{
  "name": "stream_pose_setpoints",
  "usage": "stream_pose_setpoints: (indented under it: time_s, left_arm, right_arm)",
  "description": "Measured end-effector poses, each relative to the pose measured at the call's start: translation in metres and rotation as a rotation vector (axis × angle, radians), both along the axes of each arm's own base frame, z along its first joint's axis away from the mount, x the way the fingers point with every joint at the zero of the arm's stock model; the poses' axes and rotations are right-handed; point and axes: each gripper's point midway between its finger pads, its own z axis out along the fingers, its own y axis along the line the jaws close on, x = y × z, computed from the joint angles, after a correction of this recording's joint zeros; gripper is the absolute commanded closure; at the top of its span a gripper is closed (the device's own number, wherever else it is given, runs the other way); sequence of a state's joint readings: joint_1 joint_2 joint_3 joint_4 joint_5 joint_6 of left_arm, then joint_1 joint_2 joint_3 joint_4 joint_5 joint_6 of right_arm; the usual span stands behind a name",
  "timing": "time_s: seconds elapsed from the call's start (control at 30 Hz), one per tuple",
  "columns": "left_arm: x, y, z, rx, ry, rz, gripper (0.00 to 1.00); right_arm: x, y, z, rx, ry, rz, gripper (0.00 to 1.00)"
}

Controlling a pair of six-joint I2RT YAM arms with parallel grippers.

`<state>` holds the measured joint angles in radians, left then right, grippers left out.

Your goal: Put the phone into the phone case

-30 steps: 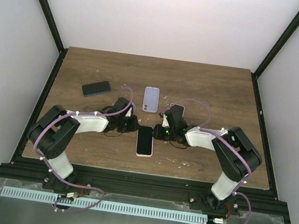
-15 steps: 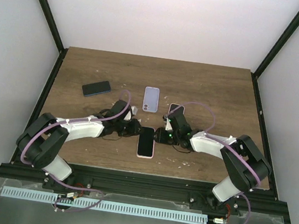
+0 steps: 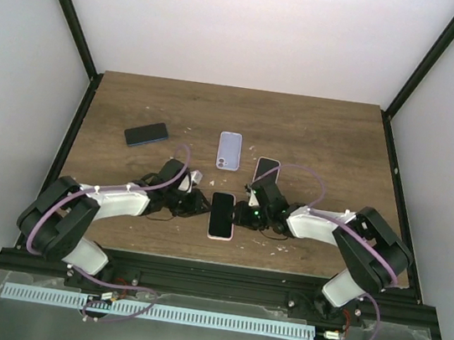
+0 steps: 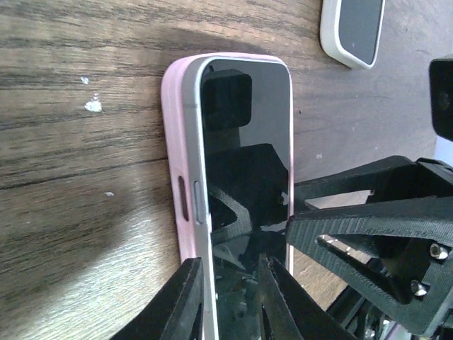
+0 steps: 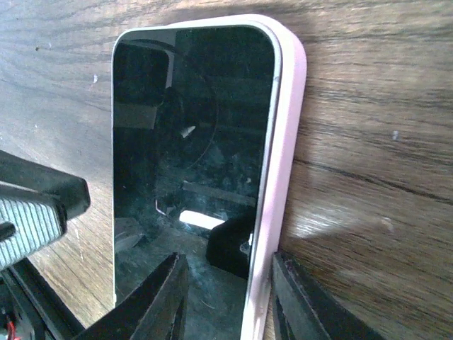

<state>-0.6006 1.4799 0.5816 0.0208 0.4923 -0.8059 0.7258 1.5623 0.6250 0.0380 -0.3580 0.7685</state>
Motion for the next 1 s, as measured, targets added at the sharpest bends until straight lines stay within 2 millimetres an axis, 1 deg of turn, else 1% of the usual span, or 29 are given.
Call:
stream_pose_setpoints:
  time_s: [0.07,0.17,0.3,0.43,0.7,1.0]
  left_arm:
    - [-0.001,-0.001,0.0,-0.008,0.001,-0.01,0.83]
    - [-0.001,-0.002,-0.001,-0.008,-0.009,-0.022,0.83]
    - [-0.002,-0.002,-0.01,0.007,0.003,-0.032,0.87]
    - [-0.001,0.0,-0.013,0.013,0.003,-0.034,0.9]
    - [-0.001,0.003,-0.015,0.015,0.004,-0.036,0.9]
    - [-0.003,0.012,-0.02,0.047,-0.017,-0.019,0.9]
  right_arm:
    - [0.0,0.003,-0.001,0.013,0.004,-0.006,0.66]
    - [0.001,0.006,0.0,0.035,0.009,-0.021,0.66]
    - [0.002,0.008,0.002,0.065,0.012,-0.039,0.65]
    - [0.002,0.01,0.003,0.093,0.019,-0.052,0.65]
    - [0.001,0.013,0.006,0.167,0.044,-0.086,0.64]
    - [-0.008,0.02,0.009,0.282,0.082,-0.079,0.6]
